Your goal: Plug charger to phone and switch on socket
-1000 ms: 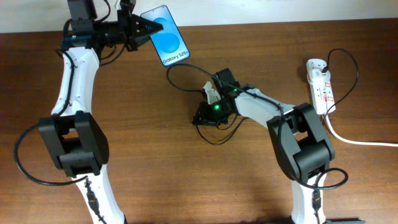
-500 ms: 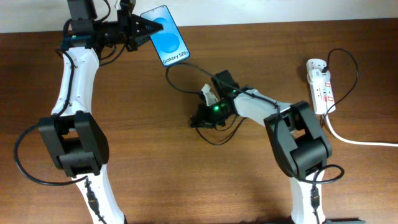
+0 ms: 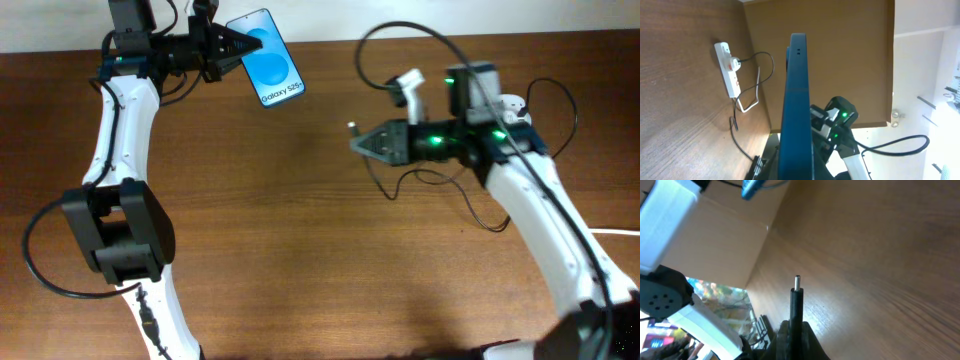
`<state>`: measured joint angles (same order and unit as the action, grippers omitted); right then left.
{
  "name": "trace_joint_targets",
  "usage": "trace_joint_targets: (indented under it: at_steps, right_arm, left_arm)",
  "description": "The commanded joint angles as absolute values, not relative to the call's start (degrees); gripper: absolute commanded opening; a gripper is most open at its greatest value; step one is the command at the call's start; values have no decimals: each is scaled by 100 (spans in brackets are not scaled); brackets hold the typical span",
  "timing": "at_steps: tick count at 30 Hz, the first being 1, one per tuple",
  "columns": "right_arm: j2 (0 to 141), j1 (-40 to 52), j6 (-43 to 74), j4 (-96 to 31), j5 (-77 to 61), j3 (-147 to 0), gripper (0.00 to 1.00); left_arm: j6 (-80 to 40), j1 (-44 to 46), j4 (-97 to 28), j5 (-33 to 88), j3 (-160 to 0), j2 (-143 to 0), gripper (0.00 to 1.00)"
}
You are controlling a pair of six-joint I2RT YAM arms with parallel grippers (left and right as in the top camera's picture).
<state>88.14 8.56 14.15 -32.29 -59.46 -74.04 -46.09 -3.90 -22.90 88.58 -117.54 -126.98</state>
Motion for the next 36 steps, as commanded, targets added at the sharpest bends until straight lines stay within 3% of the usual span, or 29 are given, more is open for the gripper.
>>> trace_joint_targets:
  at_steps: [1,4,8,25,36]
  right_arm:
    - [8554,683,2062,-2324,-6674,-6569,4]
    - [8565,1020,3238,-587,-6737,-5994,4]
    - [8565,1450,3957,480,-6392,-5931,4]
    - [8827,1455,3955,537,-6206,-5931,4]
    - [8851,1461,4683,908,-5927,-5924,4]
  left_arm:
    - [-4338,-263,-2274,9015,-11802,-12630,0]
    - [-4209,-97,-2272,9015,-11802,-12630,0]
    - [-4215,93,-2279,9015,-11802,-12630,0]
    - [-4209,587,-1966,9015,-11802,-12617,0]
    - [-4217,381,-1951,9015,-11802,-12617,0]
